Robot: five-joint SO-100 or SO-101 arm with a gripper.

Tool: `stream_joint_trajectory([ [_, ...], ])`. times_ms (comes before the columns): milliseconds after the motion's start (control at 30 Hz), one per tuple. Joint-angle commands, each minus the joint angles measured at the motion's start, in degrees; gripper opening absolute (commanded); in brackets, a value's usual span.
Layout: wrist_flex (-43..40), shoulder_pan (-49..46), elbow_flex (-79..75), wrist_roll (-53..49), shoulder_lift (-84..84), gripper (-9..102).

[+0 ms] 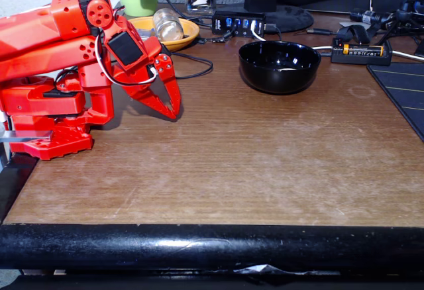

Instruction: Ramasse la gomme et mets-la dans le bol.

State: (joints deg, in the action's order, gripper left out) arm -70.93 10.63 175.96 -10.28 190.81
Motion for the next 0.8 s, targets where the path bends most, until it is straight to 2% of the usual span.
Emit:
stream_joint_trajectory([
  [0,-1.32,0.35,0.88,0.44,-0.35,-6],
  [767,-1.23,0.00,0.97,1.32,-0.35,-6],
])
